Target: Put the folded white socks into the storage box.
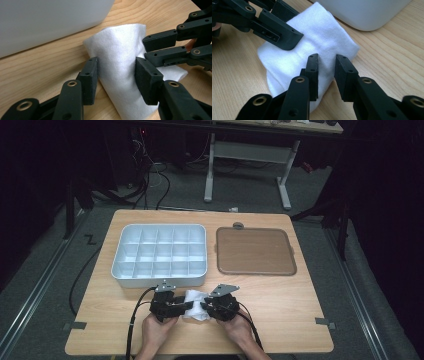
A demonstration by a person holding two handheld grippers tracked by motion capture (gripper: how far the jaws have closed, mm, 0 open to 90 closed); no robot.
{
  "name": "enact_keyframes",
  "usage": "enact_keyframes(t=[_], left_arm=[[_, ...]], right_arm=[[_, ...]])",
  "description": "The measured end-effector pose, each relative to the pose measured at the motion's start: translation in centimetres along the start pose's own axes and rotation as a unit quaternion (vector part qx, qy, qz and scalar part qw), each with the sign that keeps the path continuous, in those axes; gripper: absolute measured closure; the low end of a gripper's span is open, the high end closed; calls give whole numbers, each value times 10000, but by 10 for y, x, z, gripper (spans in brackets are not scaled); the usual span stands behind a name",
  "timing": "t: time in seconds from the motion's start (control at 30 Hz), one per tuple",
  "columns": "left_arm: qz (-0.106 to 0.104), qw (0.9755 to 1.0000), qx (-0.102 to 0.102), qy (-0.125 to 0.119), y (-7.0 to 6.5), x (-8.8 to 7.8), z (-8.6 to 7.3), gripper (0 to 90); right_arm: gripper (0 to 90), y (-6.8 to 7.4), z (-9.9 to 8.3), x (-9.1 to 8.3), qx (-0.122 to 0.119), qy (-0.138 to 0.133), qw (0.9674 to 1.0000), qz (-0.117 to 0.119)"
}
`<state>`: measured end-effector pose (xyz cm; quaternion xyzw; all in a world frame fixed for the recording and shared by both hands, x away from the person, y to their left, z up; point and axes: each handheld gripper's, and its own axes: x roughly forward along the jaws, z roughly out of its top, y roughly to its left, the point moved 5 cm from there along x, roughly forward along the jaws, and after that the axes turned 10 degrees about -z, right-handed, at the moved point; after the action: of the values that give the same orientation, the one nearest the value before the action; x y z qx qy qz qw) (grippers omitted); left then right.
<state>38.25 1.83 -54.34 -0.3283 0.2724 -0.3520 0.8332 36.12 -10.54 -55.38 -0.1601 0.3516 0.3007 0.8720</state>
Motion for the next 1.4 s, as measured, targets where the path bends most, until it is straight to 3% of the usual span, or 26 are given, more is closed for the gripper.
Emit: enact_keyframes(t=[0.37,0.53,0.67,0.9,1.1,1.2,1.4], left_arm=[[126,9999,-93,-20,7,-14,4,528],[194,9996,-184,-58,8,-19,9,445],[65,9990,-367,-239,5,-23,17,385],[133,9995,-189,-204,-4,-21,24,353],[339,9991,-26,-237,-1,-14,20,352],[446,9988,42,-185,4,-11,15,364],[449,9988,-42,-179,5,-10,11,377]], right_arm=[[696,10,7,4,-114,-5,9999,104],[626,12,9,3,-58,-71,9999,115],[610,7,12,-9,65,-316,9994,92],[601,-2,11,-21,161,-418,9990,-9],[595,-22,-1,-33,260,-374,9985,-291],[577,-41,-14,-41,310,-333,9967,-665],[571,-74,-40,-49,636,-202,9932,-957]])
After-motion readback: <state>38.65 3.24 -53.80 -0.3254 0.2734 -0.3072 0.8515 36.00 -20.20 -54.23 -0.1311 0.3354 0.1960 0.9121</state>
